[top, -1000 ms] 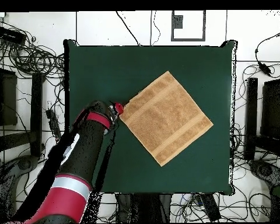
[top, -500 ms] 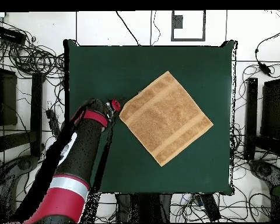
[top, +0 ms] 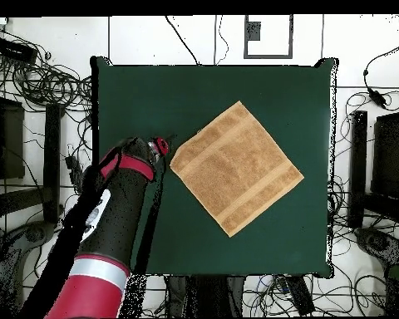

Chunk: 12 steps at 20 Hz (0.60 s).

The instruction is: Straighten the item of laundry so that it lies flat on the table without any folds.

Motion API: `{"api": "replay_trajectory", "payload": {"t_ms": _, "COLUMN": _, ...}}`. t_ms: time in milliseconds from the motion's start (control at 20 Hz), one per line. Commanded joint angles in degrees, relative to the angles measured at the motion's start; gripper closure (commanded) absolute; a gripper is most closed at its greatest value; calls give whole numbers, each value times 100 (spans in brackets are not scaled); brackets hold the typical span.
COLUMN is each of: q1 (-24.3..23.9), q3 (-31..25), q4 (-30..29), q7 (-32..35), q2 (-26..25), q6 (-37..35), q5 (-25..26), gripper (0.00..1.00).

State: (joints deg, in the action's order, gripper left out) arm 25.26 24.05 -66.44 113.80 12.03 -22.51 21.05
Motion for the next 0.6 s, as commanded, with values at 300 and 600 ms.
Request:
{"api": "replay_trajectory", "payload": {"t_ms": 300, "q1": -648, "q3": -1243, "q4": -1302, "q7": -195, "q2": 1217, "q6": -220, "q5": -76, "gripper": 0}}
{"api": "replay_trajectory", "payload": {"t_ms": 600, "q1": -782, "q3": -1380, "q4": -1421, "q7": -161, "q2": 1245, "q6": -66, "q5": 96, "gripper": 0}}
